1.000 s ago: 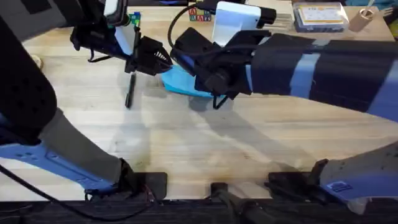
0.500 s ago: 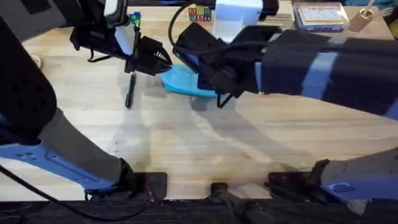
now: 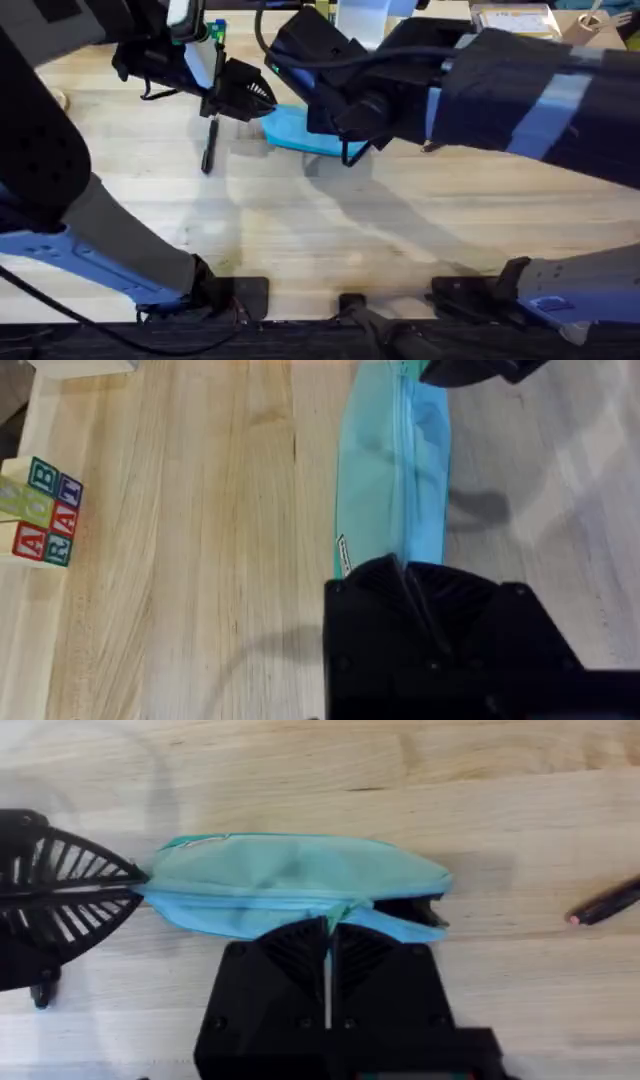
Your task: Unzip the bag, pick up the pens from the table one at a time and place them inside, then zip the bag closed.
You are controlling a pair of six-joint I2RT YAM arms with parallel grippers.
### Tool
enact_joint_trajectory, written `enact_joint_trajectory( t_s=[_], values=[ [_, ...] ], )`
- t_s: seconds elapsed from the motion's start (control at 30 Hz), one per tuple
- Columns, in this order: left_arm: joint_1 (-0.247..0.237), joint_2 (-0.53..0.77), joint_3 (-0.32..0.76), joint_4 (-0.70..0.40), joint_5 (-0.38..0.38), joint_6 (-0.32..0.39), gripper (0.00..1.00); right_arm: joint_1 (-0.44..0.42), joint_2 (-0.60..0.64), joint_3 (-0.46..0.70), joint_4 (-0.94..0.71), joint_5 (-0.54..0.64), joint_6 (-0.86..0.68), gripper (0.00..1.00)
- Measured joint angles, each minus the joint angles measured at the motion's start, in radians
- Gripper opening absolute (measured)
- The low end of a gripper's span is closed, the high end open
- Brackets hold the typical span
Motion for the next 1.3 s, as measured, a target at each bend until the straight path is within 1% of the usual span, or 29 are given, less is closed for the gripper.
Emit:
enact_joint_trajectory(
  t_s=[0.33,0.6,0.77,0.93,1.17,1.27,1.3],
  values=[
    [0.000,0.000,0.000,0.000,0.000,0.000,0.041,0.001,0.000,0.002,0.001,0.000,-0.015,0.032],
    [0.002,0.000,0.000,0.001,-0.007,0.000,0.041,0.002,0.000,0.002,0.067,-0.002,-0.042,0.033],
    [0.002,0.000,0.000,0.001,-0.007,0.000,0.041,-0.001,0.018,0.002,0.084,-0.027,-0.046,0.032],
    [0.002,0.000,0.000,0.001,-0.007,0.000,0.041,0.001,0.061,0.002,0.162,-0.047,-0.057,0.032],
    [0.003,0.000,0.000,0.004,-0.018,0.000,0.041,0.002,0.064,0.002,0.305,-0.102,-0.094,0.032],
    [0.004,0.000,0.000,0.004,-0.018,0.000,0.041,0.002,0.064,0.002,0.314,-0.121,-0.098,0.032],
    [0.004,0.000,0.000,0.004,-0.019,0.000,0.042,0.002,0.064,0.002,0.322,-0.144,-0.098,0.033]
  ],
)
